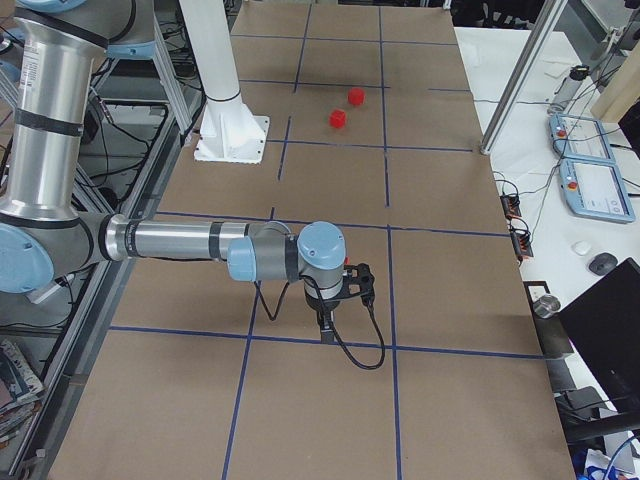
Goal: Form red blocks into L shape at center
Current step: 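Move the right gripper over the lone red cube on its side, then lower the right gripper and grasp the red cube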
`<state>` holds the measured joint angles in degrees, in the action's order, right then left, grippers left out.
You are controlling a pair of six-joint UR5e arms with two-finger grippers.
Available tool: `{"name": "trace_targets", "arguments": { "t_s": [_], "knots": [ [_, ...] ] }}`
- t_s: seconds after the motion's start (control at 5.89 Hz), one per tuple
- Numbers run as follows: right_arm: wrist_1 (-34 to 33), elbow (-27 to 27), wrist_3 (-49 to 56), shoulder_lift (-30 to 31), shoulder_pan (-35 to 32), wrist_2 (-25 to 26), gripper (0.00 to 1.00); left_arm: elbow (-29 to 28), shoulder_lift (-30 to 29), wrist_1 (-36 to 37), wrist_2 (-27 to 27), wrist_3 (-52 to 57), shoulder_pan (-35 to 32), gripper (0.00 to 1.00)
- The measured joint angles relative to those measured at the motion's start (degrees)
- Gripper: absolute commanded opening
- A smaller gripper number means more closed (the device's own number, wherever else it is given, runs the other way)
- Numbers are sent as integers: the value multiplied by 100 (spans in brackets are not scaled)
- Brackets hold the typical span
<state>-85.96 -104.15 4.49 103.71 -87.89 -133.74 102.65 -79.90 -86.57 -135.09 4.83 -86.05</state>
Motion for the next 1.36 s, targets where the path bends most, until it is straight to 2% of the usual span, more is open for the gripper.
{"name": "trace_targets", "arguments": {
  "t_s": [0.34, 0.51, 0.85, 1.02, 1.36],
  "knots": [
    [11, 1, -113, -39, 61, -84, 100, 5, 0, -12, 0, 4, 6, 100],
    [195, -4, -547, -108, 255, -102, 100, 3, 1, -5, -5, 2, 8, 100],
    [1405, 6, -2542, -269, 1137, -38, 100, 0, 1, 0, -23, 0, 9, 100],
    [1955, 20, -3584, -399, 1663, 150, 100, -3, 0, 0, -25, 0, 9, 100],
    [2252, 64, -4700, -737, 2561, 779, 100, -8, 0, 0, -35, 0, 9, 100]
  ]
}}
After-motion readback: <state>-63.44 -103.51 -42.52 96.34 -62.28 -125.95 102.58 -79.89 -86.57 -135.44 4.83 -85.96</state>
